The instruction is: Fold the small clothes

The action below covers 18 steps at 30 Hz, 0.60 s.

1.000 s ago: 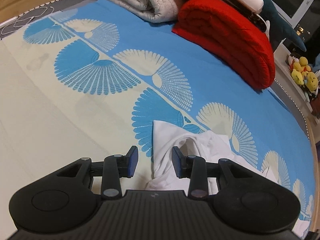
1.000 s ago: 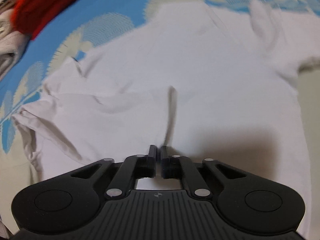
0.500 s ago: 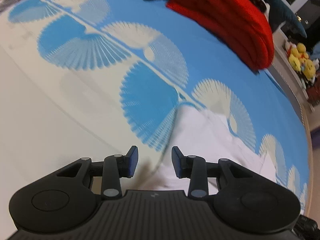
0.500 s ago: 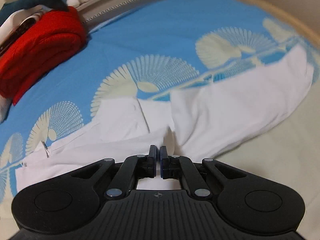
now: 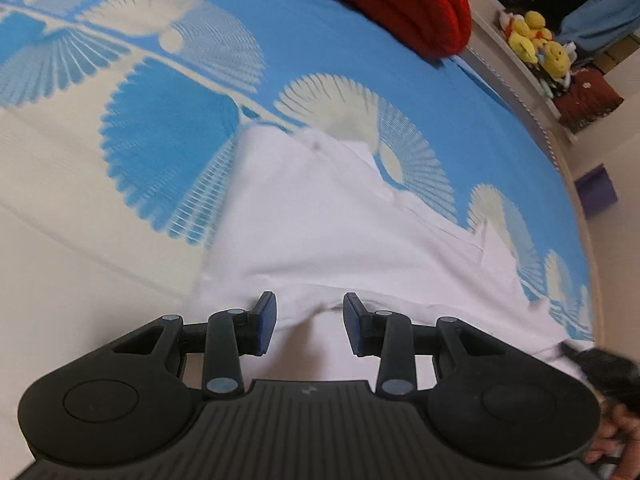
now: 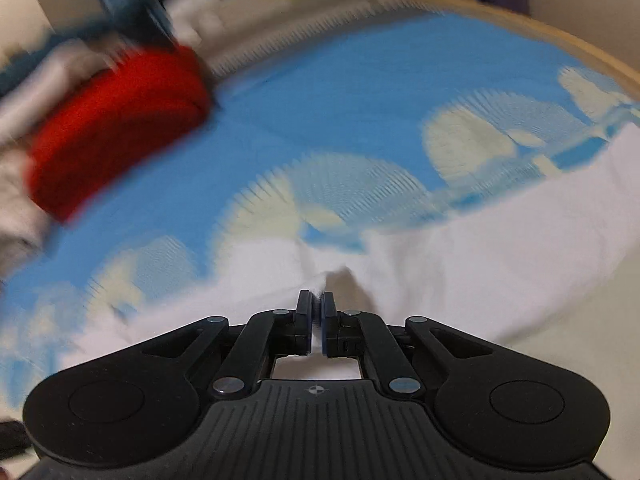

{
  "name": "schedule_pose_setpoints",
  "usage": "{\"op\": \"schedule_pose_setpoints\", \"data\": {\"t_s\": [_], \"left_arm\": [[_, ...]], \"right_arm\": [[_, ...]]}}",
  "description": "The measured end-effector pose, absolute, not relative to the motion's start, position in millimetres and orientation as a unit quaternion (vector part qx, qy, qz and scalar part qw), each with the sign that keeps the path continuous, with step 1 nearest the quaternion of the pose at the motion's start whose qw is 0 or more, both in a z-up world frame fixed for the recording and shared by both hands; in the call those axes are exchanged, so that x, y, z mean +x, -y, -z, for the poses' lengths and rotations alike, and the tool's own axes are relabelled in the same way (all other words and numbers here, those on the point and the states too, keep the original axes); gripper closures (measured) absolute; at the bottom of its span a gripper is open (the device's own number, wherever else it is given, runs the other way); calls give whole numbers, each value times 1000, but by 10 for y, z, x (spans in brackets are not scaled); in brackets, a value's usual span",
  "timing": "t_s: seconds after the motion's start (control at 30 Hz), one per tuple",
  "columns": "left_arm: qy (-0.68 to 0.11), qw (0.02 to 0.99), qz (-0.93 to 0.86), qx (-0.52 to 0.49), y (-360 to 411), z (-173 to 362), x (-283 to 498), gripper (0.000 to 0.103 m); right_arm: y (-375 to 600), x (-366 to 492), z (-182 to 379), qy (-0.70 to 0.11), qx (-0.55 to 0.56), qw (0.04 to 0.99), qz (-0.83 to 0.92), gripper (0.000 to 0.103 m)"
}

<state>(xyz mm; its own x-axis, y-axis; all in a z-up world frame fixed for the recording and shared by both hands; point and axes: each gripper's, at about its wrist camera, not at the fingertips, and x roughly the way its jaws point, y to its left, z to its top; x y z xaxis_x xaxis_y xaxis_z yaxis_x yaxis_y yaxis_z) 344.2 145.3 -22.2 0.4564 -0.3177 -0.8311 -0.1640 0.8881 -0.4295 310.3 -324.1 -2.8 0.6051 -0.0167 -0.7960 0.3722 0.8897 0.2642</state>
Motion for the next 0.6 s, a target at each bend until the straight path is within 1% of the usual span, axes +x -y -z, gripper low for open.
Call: {"op": "schedule_pose_setpoints", "data": {"t_s": [0.03,0.13,0.17,0.2,0.27,0.33,0.37,0.43,0.47,0.5,0.53,0.6], "left_arm": [[-520,821,49,-230,-1439,245,3449,62],[-521,827,44,-209,-1376,299,3476,57],[-519,829,48,-203,-1345,316,3485,48],[-520,829,53,-201,-1319,332,3495,39],[-528,825,62,-191,-1251,372,3511,38],[-535,825,65,-169,-1192,416,3521,38],[-540,825,63,-153,-1171,446,3523,40],[-547,826,60,-120,-1145,495,3512,50],[-550,827,59,-99,-1136,510,3505,68],[-552,828,57,-81,-1136,516,3498,95],[-556,826,57,-70,-1147,523,3489,103],[-564,822,62,-61,-1190,516,3467,103]], "right_arm": [[3278,3103,106,-445,212,861,127,96],[3393,3066,156,-442,259,847,138,94],[3410,3057,135,-437,267,848,139,89],[3413,3053,118,-433,270,848,141,77],[3398,3043,85,-428,275,849,146,64],[3391,3056,96,-429,280,847,138,63],[3380,3075,118,-434,281,845,134,63],[3364,3100,186,-445,285,839,131,63],[3350,3113,219,-451,288,834,131,63],[3341,3125,255,-459,290,829,132,63],[3332,3136,289,-467,291,824,134,63],[3308,3151,362,-481,289,816,139,63]]}}
